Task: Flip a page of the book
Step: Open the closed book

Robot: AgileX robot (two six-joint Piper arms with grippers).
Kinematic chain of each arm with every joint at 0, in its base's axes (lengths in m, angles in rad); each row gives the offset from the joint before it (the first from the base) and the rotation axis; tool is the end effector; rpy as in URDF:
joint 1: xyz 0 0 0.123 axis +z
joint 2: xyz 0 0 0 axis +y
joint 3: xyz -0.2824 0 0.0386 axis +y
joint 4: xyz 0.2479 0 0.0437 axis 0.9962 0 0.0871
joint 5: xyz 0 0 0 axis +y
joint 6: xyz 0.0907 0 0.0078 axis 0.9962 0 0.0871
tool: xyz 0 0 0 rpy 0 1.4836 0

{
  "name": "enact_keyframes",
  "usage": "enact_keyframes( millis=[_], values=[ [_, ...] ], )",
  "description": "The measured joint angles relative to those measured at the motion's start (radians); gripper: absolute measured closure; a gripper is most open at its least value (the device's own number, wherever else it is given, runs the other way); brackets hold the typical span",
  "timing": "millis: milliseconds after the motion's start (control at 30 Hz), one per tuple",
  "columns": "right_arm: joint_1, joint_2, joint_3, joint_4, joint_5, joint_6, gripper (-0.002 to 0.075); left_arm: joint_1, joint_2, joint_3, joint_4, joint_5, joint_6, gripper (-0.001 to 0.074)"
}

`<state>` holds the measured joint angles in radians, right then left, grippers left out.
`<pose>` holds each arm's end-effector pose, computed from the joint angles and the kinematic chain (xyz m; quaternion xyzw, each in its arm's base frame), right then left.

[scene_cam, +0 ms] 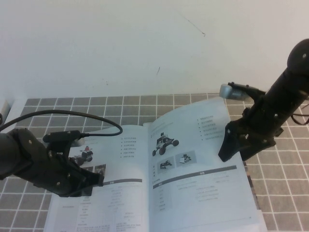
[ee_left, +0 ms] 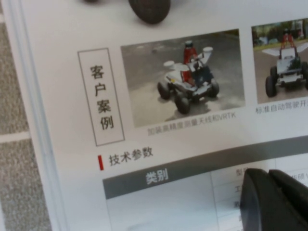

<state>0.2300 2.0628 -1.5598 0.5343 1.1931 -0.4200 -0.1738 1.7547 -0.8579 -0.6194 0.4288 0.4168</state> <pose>0.3863 0.1347 0.1923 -0.2113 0.9464 0.2441 0.0048 0.3046 -0.0759 0.1459 0.0319 0.9721 -0.1505 0.1771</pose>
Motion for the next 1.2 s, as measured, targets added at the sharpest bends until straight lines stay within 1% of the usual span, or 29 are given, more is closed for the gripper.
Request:
enact_keyframes(
  millis=[133, 267, 433, 533, 767, 1000, 1200],
  values=[
    [0.000, 0.000, -0.047, -0.021, 0.006, 0.044, 0.0207, 0.000, 0.000, 0.000, -0.014, 0.000, 0.000, 0.0738],
    [0.008, 0.000, -0.054, -0.010, 0.006, 0.054, 0.0207, 0.000, 0.002, 0.000, -0.061, 0.004, 0.019, 0.0738],
    [0.049, 0.000, -0.054, -0.040, 0.009, 0.062, 0.0207, 0.000, 0.007, 0.000, -0.146, 0.028, 0.083, 0.0738],
    [0.072, 0.000, -0.054, -0.079, 0.009, 0.099, 0.0207, 0.000, 0.009, 0.000, -0.172, 0.043, 0.106, 0.0738],
    [0.081, 0.000, -0.054, -0.114, 0.002, 0.141, 0.0207, 0.000, 0.013, 0.000, -0.184, 0.054, 0.122, 0.0738],
    [0.081, 0.000, -0.054, -0.226, 0.012, 0.167, 0.0207, 0.000, 0.013, 0.000, -0.186, 0.054, 0.122, 0.0738],
    [0.081, 0.000, -0.054, -0.220, 0.012, 0.172, 0.0207, 0.000, 0.013, 0.000, -0.190, 0.054, 0.122, 0.0738]
  ],
)
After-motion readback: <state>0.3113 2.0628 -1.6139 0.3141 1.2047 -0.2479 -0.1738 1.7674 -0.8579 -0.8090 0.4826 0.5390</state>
